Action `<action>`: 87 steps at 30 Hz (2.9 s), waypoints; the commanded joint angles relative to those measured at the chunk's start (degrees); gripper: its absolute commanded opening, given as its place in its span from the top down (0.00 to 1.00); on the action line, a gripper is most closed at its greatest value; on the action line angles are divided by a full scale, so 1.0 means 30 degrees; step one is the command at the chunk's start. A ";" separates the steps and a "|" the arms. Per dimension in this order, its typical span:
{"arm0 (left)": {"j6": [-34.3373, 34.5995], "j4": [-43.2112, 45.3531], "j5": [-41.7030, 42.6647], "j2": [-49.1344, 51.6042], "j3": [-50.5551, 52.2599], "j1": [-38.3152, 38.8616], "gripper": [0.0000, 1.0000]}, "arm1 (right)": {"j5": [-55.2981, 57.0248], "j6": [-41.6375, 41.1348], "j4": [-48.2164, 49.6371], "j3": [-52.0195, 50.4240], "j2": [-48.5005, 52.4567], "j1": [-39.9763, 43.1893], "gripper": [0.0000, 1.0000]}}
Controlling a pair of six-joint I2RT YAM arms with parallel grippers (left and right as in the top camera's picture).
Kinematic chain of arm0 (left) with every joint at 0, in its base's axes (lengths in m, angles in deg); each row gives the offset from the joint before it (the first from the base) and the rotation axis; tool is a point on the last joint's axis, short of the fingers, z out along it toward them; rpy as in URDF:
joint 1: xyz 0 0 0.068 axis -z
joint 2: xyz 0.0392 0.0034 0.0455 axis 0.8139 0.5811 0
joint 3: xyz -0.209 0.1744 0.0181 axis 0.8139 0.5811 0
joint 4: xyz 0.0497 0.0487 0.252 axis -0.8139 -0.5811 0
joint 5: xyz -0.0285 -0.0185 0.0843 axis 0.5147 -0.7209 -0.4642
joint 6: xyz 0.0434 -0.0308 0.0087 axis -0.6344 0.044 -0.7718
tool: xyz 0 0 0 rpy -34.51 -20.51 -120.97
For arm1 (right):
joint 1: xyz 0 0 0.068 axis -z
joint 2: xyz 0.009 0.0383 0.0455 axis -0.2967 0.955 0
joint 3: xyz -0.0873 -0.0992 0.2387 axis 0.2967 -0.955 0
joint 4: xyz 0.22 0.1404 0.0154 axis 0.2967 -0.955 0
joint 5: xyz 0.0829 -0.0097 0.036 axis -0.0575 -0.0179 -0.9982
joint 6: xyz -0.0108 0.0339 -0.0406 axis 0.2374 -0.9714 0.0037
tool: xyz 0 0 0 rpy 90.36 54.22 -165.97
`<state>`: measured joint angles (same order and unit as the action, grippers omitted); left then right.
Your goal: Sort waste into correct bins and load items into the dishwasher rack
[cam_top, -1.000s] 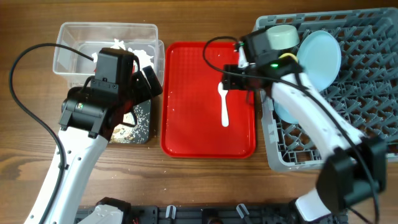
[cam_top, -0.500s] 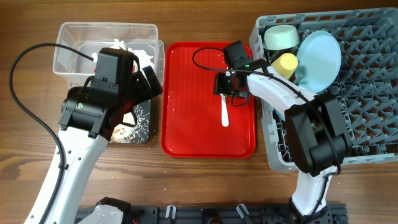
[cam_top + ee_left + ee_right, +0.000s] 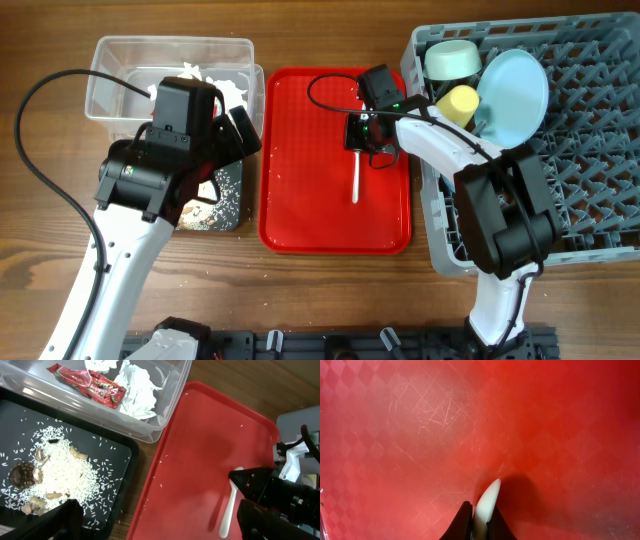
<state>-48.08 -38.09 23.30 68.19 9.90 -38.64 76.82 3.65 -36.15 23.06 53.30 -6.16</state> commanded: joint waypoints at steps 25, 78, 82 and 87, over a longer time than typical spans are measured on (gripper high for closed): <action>-0.0095 0.0029 0.0087 -0.0015 -0.0095 -0.0117 0.00 | 0.5428 1.1584 -0.3905 0.1005 -0.7038 0.4371 0.96; -0.0095 0.0029 0.0087 -0.0015 -0.0095 -0.0117 0.00 | -0.1370 1.1453 0.8225 -1.3092 -2.8130 0.7839 0.00; -0.0095 0.0029 0.0087 -0.0015 -0.0095 -0.0117 0.00 | -0.1421 1.1336 1.0338 -1.8389 -3.1758 0.7832 0.00; -0.0095 0.0029 0.0087 -0.0015 -0.0095 -0.0117 0.00 | -0.1406 1.0178 1.0710 -2.2287 -3.5139 0.7839 0.00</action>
<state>-48.08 -38.07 23.30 68.19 9.90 -38.64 74.44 37.33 -5.03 -38.60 -46.35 17.05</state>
